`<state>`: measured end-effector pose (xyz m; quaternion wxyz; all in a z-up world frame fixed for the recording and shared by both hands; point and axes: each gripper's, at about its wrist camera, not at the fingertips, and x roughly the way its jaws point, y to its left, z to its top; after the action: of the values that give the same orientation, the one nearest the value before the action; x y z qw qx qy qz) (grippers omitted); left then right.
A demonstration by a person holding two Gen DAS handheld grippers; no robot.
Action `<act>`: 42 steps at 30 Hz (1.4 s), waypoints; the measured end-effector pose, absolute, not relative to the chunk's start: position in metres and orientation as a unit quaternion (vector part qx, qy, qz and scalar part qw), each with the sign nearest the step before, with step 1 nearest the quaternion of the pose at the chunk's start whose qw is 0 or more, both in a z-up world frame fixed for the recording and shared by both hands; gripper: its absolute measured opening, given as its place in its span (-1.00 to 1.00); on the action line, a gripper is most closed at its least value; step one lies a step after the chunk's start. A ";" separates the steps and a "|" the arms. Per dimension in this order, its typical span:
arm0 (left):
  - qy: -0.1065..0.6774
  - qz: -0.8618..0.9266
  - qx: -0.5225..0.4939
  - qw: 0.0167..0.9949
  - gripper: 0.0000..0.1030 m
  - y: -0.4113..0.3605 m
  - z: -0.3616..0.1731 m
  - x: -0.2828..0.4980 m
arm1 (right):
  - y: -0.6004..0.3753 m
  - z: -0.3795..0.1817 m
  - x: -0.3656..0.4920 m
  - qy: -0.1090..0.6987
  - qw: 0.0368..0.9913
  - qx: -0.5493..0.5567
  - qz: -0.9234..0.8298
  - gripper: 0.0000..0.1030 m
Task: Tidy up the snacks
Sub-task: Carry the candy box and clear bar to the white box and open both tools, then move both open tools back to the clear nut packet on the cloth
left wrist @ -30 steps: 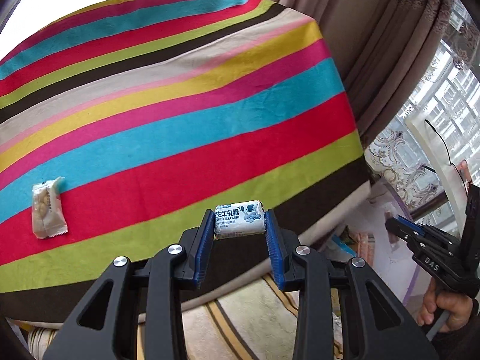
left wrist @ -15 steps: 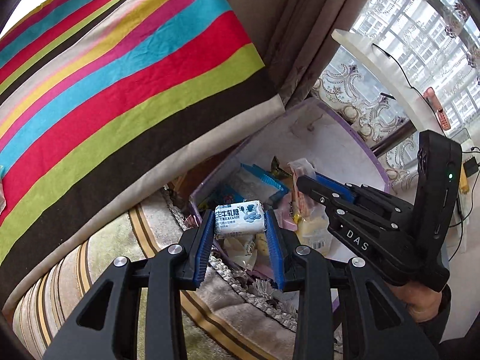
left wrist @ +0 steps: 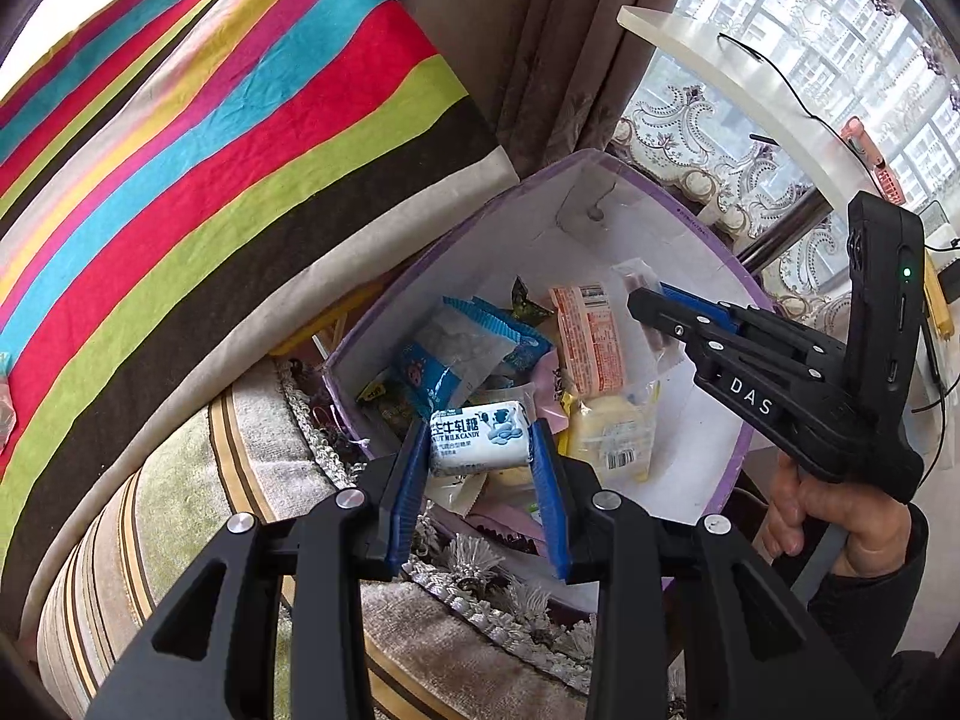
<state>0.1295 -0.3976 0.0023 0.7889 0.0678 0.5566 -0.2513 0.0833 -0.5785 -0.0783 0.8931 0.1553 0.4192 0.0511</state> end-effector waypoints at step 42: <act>0.506 -0.115 -0.071 0.852 0.16 -0.245 0.037 0.148 | -0.497 -0.023 0.107 0.406 0.899 0.116 0.117 0.16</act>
<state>0.1481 -0.2455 0.0368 0.8518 -0.0709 0.5060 -0.1153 0.1074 -0.4969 -0.0232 0.8989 0.1161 0.4061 0.1168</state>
